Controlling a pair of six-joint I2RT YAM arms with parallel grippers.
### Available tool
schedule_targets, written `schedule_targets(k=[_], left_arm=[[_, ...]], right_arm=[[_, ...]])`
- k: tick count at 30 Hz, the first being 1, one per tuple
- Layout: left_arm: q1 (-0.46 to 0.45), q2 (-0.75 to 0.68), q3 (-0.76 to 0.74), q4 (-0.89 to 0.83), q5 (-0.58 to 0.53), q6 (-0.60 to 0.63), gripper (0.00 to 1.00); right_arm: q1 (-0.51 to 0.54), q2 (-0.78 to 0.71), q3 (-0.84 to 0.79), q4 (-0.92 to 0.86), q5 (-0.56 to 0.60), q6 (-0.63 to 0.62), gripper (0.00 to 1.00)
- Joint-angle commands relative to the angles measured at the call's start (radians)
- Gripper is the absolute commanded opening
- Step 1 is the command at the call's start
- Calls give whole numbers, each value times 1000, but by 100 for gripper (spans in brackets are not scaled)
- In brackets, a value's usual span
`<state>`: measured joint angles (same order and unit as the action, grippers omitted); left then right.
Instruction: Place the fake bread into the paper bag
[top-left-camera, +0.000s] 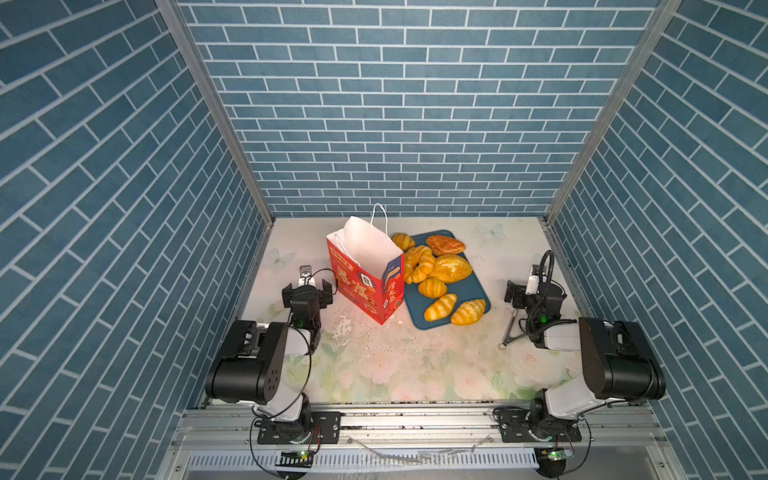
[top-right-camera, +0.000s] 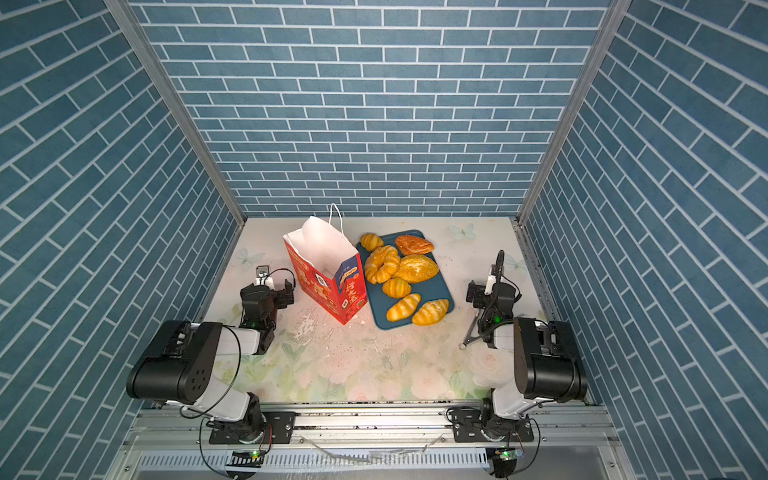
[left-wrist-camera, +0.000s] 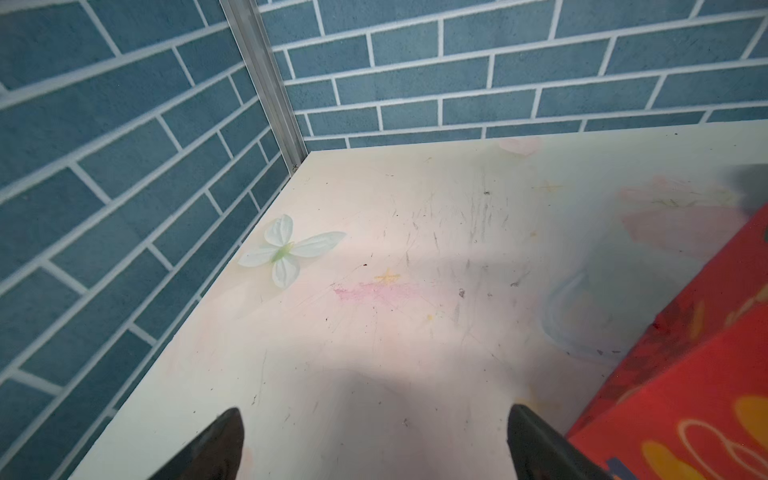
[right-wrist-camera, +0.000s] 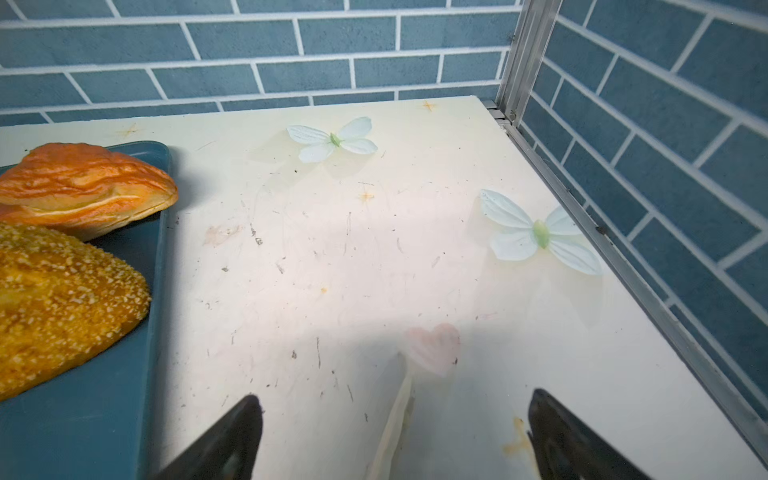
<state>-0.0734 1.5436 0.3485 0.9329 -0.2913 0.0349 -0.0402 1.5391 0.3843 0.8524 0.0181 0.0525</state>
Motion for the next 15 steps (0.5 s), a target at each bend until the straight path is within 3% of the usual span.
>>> schedule_targets(k=[1, 15], left_arm=[[-4, -10, 14, -13, -7, 2, 100], [-5, -10, 14, -13, -6, 1, 100]], right_arm=[[-3, 3, 8, 17, -15, -12, 99], [-7, 5, 13, 11, -17, -2, 99]])
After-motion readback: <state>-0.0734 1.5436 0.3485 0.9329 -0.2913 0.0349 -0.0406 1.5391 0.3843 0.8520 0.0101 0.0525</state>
